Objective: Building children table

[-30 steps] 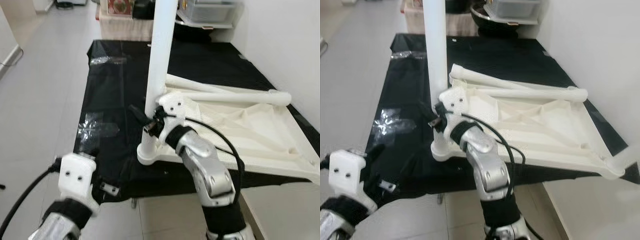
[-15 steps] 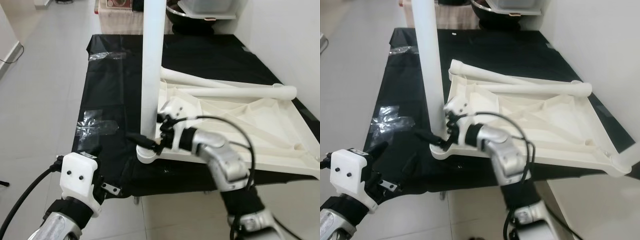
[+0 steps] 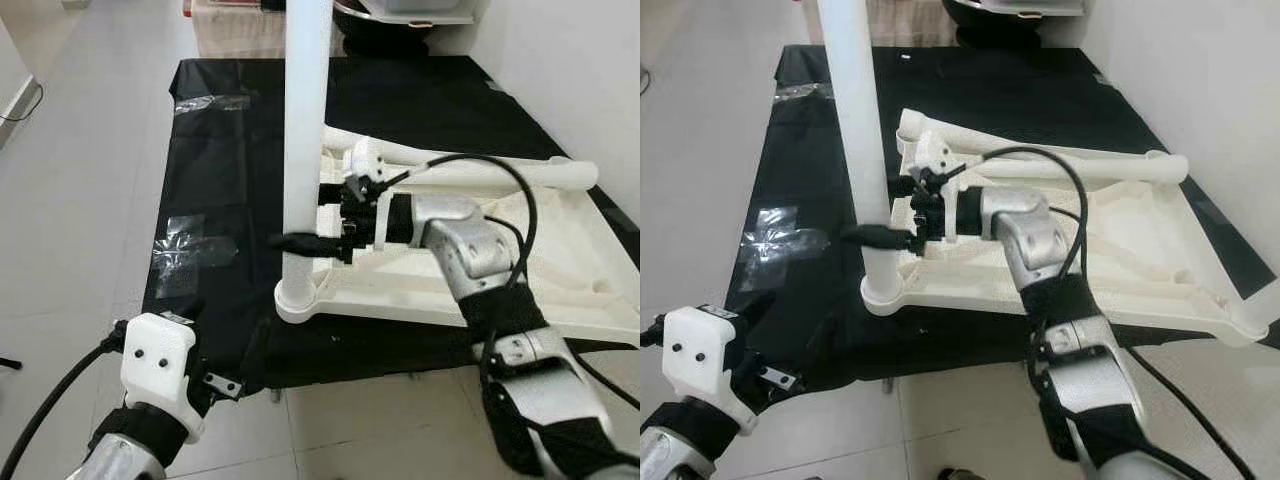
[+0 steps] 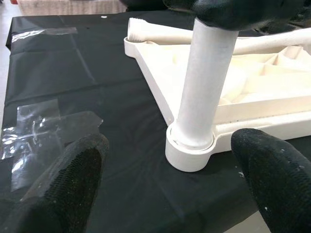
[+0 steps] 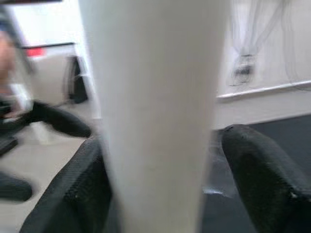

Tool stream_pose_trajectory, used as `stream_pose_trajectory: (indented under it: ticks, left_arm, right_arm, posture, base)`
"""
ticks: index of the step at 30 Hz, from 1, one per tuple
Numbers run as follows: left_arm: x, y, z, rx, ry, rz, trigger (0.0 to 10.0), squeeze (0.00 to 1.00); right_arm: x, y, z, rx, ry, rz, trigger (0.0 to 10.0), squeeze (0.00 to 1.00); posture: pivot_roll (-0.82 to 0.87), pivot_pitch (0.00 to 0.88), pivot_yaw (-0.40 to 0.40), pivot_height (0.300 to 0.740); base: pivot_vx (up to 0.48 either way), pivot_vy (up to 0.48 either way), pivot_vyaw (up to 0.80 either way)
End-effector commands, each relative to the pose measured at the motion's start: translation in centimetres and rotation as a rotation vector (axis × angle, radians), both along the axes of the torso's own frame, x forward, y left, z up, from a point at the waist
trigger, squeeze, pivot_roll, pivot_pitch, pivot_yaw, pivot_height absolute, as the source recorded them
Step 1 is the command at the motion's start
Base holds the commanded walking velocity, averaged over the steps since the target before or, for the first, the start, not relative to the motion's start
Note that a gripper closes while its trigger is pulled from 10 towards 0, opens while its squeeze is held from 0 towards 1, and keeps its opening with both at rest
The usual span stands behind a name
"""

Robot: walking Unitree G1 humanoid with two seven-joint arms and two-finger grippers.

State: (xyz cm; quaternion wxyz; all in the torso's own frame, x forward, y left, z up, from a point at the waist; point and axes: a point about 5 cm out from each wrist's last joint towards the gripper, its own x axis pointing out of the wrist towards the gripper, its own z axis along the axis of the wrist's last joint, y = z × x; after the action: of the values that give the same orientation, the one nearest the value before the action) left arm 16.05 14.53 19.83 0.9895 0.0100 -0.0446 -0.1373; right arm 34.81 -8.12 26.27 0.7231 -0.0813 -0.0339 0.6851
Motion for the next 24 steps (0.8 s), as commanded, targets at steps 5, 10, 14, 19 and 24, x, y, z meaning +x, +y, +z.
stream_pose_trajectory:
  ticks: [5,10,14,19,24]
  left_arm:
    - [-0.4,0.0,0.1,0.014,0.003,0.003,10.0,0.0]
    - [-0.3,0.0,0.0,0.014,0.007,0.001,10.0,0.0]
    - [-0.3,0.1,0.0,0.018,0.009,-0.005,10.0,0.0]
    - [-0.4,0.2,0.0,0.024,0.013,-0.012,10.0,0.0]
    - [-0.3,0.1,-0.1,0.03,0.018,-0.025,10.0,0.0]
  right_arm:
    - [-0.3,-0.4,-0.1,-0.003,0.026,0.1,0.0,0.0]
    - [-0.1,-0.3,-2.5,-0.031,0.031,-0.094,0.0,0.0]
    - [-0.6,0.1,-6.2,-0.046,0.118,-0.385,0.0,0.0]
    - [-2.7,1.2,-10.0,-0.073,0.2,-0.697,0.0,0.0]
    - [-5.1,4.7,-8.6,0.082,0.211,-0.873,0.0,0.0]
  posture:
    - [0.15,0.185,-0.106,0.74]
    - [0.14,0.186,-0.1,0.74]
    - [0.14,0.184,-0.092,0.74]
    - [0.13,0.179,-0.079,0.74]
    - [0.13,0.168,-0.073,0.74]
  base:
    - [0.0,0.0,0.0]
    - [0.0,0.0,0.0]
    - [0.0,0.0,0.0]
    - [0.0,0.0,0.0]
    - [0.0,0.0,0.0]
